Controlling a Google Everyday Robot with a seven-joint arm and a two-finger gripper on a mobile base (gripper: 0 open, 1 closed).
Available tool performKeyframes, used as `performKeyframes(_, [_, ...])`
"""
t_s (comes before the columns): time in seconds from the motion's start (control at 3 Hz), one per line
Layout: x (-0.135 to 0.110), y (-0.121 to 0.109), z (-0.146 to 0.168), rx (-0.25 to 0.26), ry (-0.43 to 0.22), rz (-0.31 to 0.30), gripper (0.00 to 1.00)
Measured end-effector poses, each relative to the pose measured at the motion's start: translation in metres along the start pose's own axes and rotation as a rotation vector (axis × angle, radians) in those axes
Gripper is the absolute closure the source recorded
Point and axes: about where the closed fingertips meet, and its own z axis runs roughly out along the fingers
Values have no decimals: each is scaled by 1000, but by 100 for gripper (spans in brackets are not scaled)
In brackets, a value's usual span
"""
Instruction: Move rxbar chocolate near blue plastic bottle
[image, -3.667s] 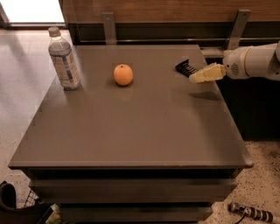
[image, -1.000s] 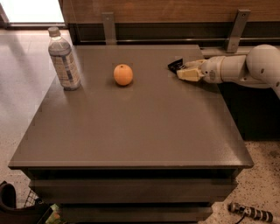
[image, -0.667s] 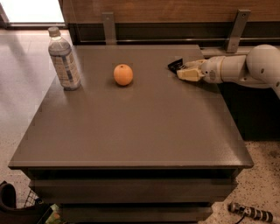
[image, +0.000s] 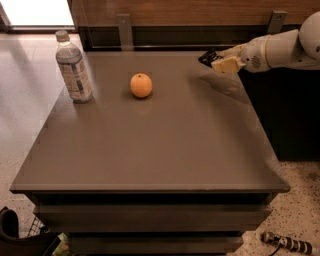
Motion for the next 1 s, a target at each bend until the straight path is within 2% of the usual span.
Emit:
performKeyframes(0.33, [-43,22,-41,18,-16,-63,100])
performKeyframes(0.67, [-73,79,-67,40,-44,-63,100])
performKeyframes(1.0, [-90,134,-72,36,-49,-68,100])
